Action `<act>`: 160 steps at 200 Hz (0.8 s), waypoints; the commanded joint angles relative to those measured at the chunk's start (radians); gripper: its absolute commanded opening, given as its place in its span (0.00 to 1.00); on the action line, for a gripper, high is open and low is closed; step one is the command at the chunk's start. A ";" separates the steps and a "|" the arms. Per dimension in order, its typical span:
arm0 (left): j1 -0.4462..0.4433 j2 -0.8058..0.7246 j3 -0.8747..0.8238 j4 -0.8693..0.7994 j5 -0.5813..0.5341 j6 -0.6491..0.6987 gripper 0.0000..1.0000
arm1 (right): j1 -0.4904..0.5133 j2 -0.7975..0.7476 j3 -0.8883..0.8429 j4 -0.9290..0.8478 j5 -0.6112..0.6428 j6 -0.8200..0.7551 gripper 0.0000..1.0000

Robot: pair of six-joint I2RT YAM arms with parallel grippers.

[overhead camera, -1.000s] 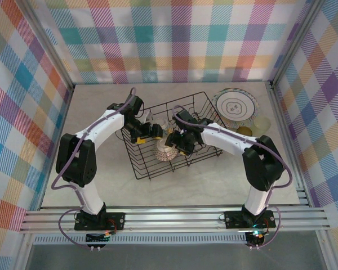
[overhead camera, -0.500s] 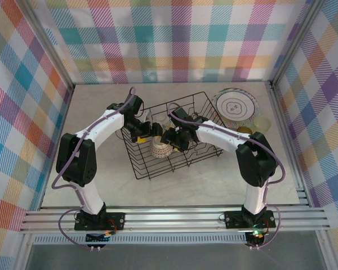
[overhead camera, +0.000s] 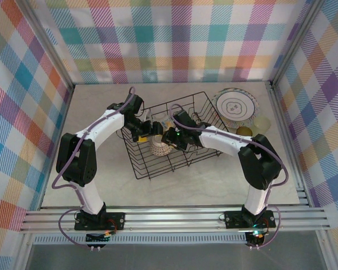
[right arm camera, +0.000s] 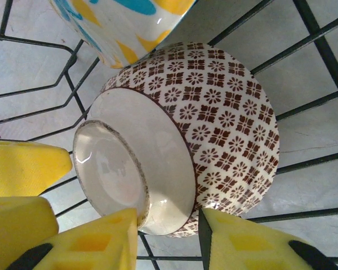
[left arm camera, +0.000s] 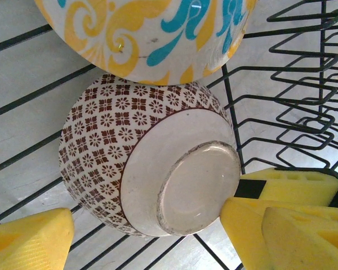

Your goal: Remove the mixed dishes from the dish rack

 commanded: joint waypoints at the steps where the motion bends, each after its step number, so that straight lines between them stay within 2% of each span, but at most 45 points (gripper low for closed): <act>1: -0.009 0.013 -0.013 0.012 0.028 -0.019 0.86 | 0.003 0.029 -0.072 -0.115 0.066 -0.011 0.29; 53: -0.004 0.012 -0.018 0.003 0.041 -0.014 0.85 | 0.002 -0.008 -0.126 -0.063 0.072 -0.045 0.14; 100: 0.008 0.014 -0.030 0.022 0.061 -0.032 0.85 | -0.009 -0.056 -0.196 0.011 0.052 -0.069 0.09; 138: 0.010 0.013 -0.032 0.023 0.062 -0.033 0.85 | -0.010 -0.089 -0.195 -0.020 0.068 -0.104 0.09; 160: 0.013 0.007 -0.035 0.041 0.082 -0.048 0.85 | -0.011 -0.089 -0.159 -0.073 0.074 -0.149 0.16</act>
